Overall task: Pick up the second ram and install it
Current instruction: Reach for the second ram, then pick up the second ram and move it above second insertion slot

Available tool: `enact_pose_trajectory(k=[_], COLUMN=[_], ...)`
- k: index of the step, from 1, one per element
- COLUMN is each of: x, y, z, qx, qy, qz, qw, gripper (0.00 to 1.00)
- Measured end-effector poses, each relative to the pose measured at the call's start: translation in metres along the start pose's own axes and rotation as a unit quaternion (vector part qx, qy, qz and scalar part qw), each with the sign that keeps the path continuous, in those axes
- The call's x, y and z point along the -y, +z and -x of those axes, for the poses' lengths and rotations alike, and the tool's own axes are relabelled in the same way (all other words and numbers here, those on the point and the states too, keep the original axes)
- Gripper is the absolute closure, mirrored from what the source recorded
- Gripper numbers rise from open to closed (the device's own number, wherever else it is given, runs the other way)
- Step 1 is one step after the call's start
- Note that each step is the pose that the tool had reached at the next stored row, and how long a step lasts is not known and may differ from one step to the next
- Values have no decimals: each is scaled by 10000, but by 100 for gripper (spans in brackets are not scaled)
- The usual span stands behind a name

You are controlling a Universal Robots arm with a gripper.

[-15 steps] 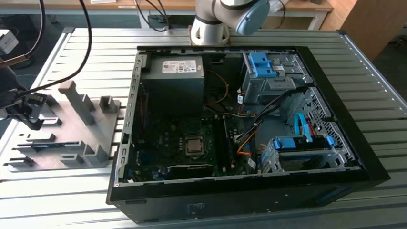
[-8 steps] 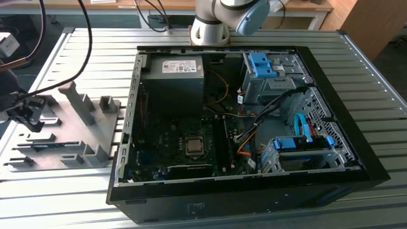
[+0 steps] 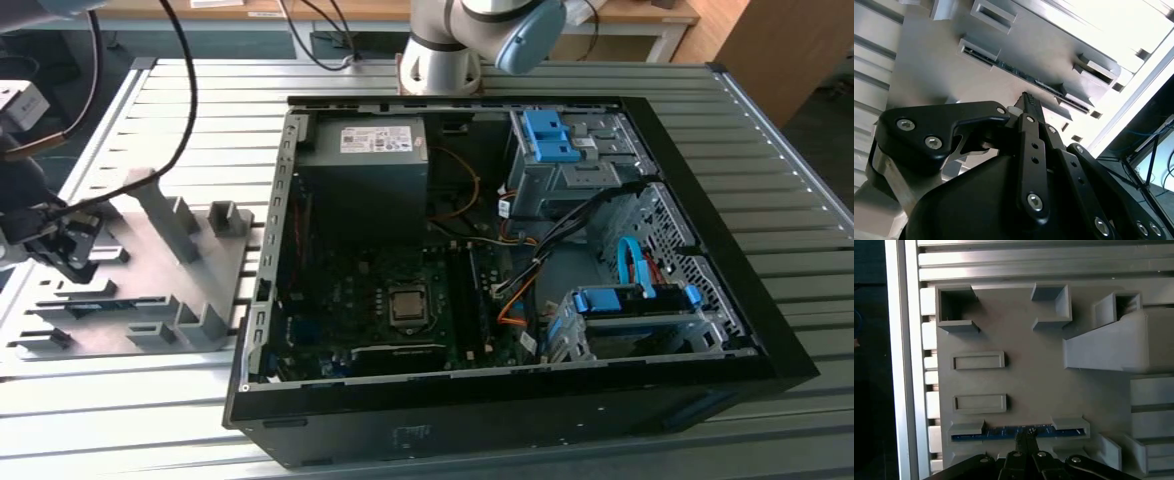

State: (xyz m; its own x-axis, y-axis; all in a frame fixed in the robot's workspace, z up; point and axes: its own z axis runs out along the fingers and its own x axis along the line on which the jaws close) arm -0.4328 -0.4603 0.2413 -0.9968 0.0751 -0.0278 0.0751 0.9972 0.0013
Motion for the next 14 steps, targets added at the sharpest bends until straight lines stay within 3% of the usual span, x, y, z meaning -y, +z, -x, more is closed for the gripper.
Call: enact_pose_trajectory(k=[7, 14], x=[5, 5], y=[125, 139], z=[-3, -3], qx=[0, 0], qy=[0, 0], qz=[0, 0], qw=[10000, 10000], gripper=[90, 90])
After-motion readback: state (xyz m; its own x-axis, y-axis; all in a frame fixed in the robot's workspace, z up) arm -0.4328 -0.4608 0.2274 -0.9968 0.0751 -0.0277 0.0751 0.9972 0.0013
